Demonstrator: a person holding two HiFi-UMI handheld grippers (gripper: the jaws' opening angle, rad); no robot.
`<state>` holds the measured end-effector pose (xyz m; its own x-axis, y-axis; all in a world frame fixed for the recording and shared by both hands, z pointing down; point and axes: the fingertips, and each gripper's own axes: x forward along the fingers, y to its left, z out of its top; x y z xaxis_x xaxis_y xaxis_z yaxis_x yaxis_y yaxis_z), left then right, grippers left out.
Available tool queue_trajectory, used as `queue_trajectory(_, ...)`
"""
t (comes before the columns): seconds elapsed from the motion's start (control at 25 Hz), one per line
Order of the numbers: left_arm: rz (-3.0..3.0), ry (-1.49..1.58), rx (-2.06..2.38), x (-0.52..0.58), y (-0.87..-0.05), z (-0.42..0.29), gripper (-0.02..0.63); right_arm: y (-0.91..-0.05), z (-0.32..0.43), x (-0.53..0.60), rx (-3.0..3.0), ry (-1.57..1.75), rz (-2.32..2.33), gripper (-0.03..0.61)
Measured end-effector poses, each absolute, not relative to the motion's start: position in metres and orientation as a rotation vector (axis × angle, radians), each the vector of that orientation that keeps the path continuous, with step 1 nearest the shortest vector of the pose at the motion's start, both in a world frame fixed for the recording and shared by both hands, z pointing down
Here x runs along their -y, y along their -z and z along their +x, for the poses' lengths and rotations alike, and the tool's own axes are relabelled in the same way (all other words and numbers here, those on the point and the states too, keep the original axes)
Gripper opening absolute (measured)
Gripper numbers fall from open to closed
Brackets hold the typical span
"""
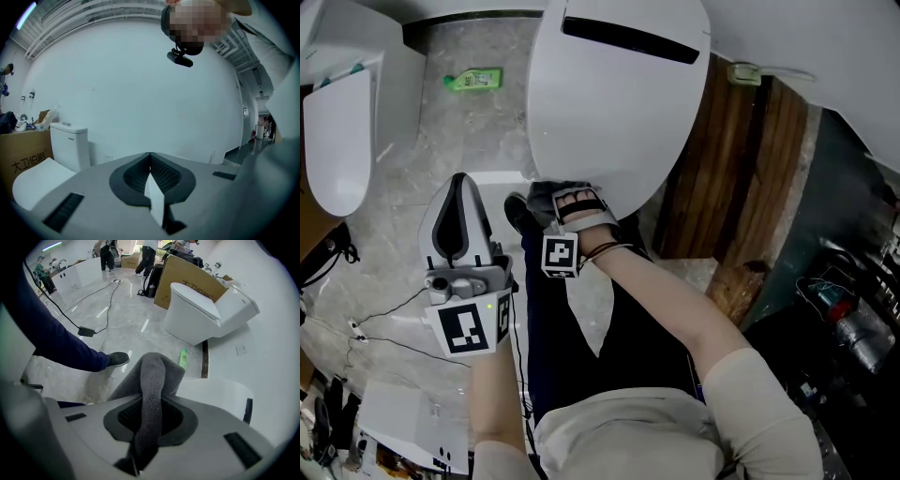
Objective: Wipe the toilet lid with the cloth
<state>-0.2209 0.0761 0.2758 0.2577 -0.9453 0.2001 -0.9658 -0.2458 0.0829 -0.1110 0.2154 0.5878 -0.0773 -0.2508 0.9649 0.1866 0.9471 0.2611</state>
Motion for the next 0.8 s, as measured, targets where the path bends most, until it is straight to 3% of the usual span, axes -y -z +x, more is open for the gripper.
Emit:
queue_trajectory(0.24,2.327,-0.15,1.8,-0.074,-0.278,-0.222,0.015,-0.569,-0.11,-0.185,1.717,0.327,0.076,0.066)
queue_trajectory(0.8,2.222,-0.171,1.856,-0.045,-0.295,-0.261,0.015,-0.474,-0.123,0.126,1.66,0.704,0.538,0.066)
